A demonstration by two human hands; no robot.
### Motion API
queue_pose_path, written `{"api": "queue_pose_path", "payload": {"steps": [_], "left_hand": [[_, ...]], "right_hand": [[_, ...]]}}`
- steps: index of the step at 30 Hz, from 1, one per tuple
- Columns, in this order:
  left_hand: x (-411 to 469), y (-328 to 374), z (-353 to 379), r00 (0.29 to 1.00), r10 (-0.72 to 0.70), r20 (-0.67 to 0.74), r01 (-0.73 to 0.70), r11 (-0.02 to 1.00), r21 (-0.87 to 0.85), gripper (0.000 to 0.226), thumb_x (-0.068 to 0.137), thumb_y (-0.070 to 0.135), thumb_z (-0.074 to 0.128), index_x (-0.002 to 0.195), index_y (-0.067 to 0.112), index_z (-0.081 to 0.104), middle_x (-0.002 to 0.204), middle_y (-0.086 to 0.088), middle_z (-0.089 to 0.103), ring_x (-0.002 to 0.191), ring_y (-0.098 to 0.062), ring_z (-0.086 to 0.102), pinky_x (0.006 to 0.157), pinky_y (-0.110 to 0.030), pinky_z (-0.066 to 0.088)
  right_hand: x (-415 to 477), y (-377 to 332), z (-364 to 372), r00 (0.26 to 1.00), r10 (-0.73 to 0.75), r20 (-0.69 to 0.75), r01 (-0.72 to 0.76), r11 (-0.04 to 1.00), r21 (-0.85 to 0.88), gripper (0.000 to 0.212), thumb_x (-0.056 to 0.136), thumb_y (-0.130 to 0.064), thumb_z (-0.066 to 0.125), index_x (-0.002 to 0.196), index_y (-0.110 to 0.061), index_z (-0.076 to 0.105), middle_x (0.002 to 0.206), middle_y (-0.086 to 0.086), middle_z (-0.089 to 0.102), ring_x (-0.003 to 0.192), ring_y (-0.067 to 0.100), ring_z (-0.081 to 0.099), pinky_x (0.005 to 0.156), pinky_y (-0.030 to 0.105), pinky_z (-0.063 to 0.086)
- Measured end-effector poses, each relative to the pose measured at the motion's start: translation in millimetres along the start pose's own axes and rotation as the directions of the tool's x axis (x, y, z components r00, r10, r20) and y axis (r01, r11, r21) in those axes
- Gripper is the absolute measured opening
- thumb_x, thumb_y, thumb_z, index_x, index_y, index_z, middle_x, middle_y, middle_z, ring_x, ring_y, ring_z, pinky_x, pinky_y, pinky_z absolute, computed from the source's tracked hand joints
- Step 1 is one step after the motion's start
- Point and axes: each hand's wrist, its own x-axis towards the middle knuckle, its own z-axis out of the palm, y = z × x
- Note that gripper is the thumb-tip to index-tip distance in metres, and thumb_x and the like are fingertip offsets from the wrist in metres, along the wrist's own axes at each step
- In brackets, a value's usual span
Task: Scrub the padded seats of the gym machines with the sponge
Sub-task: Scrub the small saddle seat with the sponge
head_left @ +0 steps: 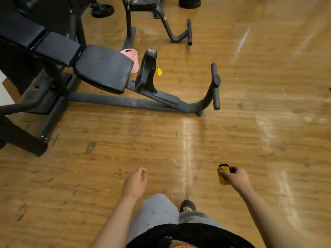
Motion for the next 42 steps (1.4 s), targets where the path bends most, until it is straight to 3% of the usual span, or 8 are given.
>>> {"api": "queue_pose_path", "payload": {"steps": [10, 17, 22, 27, 31, 34, 37, 42], "left_hand": [[172.9, 59.5, -31.3, 0.998, 0.019, 0.059, -0.026, 0.990, 0.135, 0.040, 0.098, 0.027, 0.048, 0.138, 0.022, 0.045, 0.139, 0.003, 0.050, 0.128, -0.016, 0.046, 0.100, -0.029, 0.040], [304.9, 118.8, -95.7, 0.999, 0.050, 0.005, -0.050, 0.984, 0.171, 0.041, 0.098, 0.023, 0.046, 0.140, 0.020, 0.043, 0.140, 0.000, 0.049, 0.129, -0.019, 0.044, 0.102, -0.031, 0.038], [363.0, 160.2, -105.8, 0.999, 0.050, -0.013, -0.047, 0.989, 0.143, 0.041, 0.097, 0.022, 0.048, 0.138, 0.018, 0.046, 0.139, -0.002, 0.050, 0.129, -0.020, 0.044, 0.104, -0.031, 0.037], [382.1, 189.2, -81.0, 0.997, -0.073, 0.027, 0.070, 0.991, 0.113, 0.040, 0.098, 0.024, 0.050, 0.137, 0.020, 0.046, 0.136, 0.000, 0.053, 0.124, -0.018, 0.050, 0.101, -0.031, 0.043], [387.6, 211.4, -61.9, 0.985, -0.169, 0.039, 0.167, 0.985, 0.050, 0.034, 0.096, 0.021, 0.053, 0.130, 0.020, 0.051, 0.129, 0.003, 0.056, 0.118, -0.016, 0.052, 0.093, -0.027, 0.044], [395.4, 221.6, -60.0, 0.974, -0.224, 0.016, 0.224, 0.975, 0.009, 0.034, 0.093, 0.018, 0.054, 0.127, 0.019, 0.053, 0.128, 0.000, 0.058, 0.118, -0.018, 0.052, 0.095, -0.030, 0.045], [405.0, 223.0, -70.8, 0.949, -0.314, -0.012, 0.313, 0.949, -0.037, 0.039, 0.094, 0.020, 0.053, 0.133, 0.019, 0.050, 0.132, 0.002, 0.054, 0.121, -0.016, 0.050, 0.096, -0.029, 0.044], [433.7, 208.8, -81.4, 0.919, -0.392, -0.033, 0.389, 0.918, -0.073, 0.035, 0.095, 0.021, 0.052, 0.130, 0.019, 0.051, 0.129, 0.002, 0.055, 0.120, -0.016, 0.050, 0.093, -0.027, 0.043]], "right_hand": [[141.0, -111.5, 2.6, 0.994, -0.038, 0.099, 0.045, 0.996, -0.070, 0.045, 0.081, -0.033, 0.075, 0.116, -0.008, 0.062, 0.103, 0.008, 0.067, 0.091, 0.024, 0.062, 0.069, 0.032, 0.049], [238.0, -224.8, -35.0, 0.995, -0.057, -0.085, 0.059, 0.998, 0.016, 0.032, 0.082, -0.030, 0.074, 0.106, -0.011, 0.064, 0.087, 0.003, 0.065, 0.080, 0.020, 0.061, 0.068, 0.033, 0.049], [280.0, -262.8, -41.9, 0.995, -0.092, -0.044, 0.093, 0.995, 0.043, 0.026, 0.083, -0.026, 0.074, 0.104, -0.018, 0.060, 0.087, -0.001, 0.064, 0.082, 0.017, 0.061, 0.071, 0.032, 0.049], [341.0, -291.1, -63.7, 0.991, -0.084, 0.103, 0.091, 0.993, -0.069, 0.025, 0.082, -0.026, 0.074, 0.101, -0.020, 0.059, 0.093, 0.003, 0.067, 0.085, 0.018, 0.062, 0.078, 0.038, 0.055], [403.7, -334.9, -90.9, 0.975, -0.130, 0.178, 0.156, 0.977, -0.146, 0.034, 0.087, -0.027, 0.069, 0.115, -0.012, 0.057, 0.103, 0.007, 0.064, 0.084, 0.018, 0.060, 0.062, 0.025, 0.050], [443.8, -370.1, -98.6, 0.961, -0.194, 0.196, 0.232, 0.953, -0.195, 0.044, 0.085, -0.031, 0.070, 0.123, -0.013, 0.056, 0.109, 0.007, 0.064, 0.094, 0.022, 0.061, 0.076, 0.035, 0.054], [465.7, -406.9, -87.5, 0.941, -0.232, 0.246, 0.289, 0.930, -0.229, 0.042, 0.086, -0.031, 0.069, 0.121, -0.012, 0.057, 0.102, 0.005, 0.063, 0.092, 0.021, 0.061, 0.079, 0.039, 0.055], [482.0, -449.6, -37.9, 0.891, -0.299, 0.342, 0.405, 0.863, -0.302, 0.035, 0.085, -0.033, 0.070, 0.112, -0.013, 0.060, 0.077, -0.007, 0.058, 0.068, 0.007, 0.056, 0.055, 0.026, 0.046]]}}
